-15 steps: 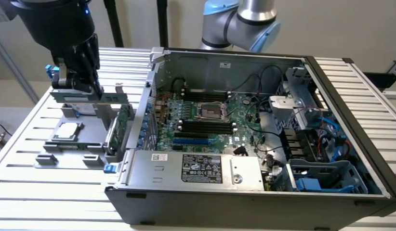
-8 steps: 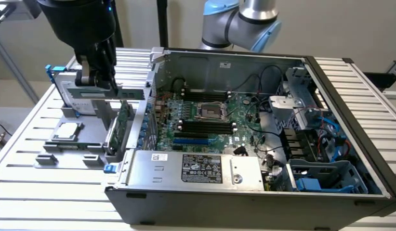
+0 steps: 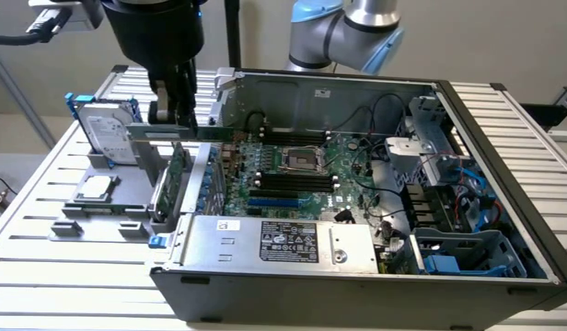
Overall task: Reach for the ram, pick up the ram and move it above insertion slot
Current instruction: 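Pick up the ram and move it above insertion slot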
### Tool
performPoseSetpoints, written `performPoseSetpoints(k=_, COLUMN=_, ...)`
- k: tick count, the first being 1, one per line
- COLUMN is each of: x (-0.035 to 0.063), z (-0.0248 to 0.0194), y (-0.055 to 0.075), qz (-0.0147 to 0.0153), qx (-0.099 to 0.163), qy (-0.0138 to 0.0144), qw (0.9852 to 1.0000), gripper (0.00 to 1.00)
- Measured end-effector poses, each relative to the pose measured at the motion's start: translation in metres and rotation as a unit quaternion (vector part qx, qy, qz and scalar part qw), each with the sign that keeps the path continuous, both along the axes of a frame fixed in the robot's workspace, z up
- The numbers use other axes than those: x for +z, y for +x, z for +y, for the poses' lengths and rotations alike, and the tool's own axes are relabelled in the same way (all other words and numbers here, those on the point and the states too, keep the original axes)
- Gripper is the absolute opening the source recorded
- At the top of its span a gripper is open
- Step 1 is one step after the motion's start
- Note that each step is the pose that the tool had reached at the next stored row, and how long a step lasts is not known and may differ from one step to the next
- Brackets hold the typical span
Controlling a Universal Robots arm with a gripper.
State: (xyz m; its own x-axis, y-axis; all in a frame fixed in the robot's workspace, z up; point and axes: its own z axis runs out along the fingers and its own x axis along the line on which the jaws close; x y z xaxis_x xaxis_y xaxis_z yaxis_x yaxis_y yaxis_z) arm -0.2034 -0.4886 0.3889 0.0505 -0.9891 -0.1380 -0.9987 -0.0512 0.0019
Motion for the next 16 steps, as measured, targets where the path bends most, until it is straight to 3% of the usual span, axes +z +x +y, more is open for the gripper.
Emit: performPoseSetpoints(k=16, x=-0.0005, z=0.0016, y=0.073, qz=0.0, qx=0.0, qy=0.0007, qw=1.0, gripper=0.13)
